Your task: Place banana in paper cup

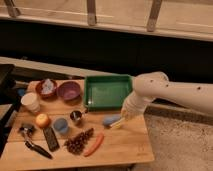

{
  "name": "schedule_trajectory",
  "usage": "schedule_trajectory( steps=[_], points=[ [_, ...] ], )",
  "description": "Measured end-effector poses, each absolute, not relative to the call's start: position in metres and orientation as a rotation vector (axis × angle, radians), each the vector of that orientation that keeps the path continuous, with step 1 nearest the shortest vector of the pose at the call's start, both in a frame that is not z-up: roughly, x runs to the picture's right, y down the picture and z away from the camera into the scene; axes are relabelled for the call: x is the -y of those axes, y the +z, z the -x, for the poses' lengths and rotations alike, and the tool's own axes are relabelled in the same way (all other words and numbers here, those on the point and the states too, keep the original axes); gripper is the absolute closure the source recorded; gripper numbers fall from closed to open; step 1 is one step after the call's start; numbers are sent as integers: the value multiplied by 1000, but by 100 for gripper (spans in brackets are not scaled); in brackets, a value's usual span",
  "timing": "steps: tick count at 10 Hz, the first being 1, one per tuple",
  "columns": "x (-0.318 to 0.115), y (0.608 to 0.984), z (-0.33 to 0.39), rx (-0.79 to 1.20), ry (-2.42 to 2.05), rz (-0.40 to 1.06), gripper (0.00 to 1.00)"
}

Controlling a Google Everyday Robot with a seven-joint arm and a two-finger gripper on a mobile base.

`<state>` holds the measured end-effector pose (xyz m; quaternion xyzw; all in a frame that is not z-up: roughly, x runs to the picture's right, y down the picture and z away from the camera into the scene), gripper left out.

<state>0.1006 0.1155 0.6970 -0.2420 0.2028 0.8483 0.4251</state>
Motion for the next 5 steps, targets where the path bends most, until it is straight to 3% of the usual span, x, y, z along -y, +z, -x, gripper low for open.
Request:
schedule_trajectory(
  steps=[2, 5],
  points=[
    [-91, 688, -79, -436, 2089, 574, 100],
    [-92, 689, -80, -438, 2088, 572, 100]
  ],
)
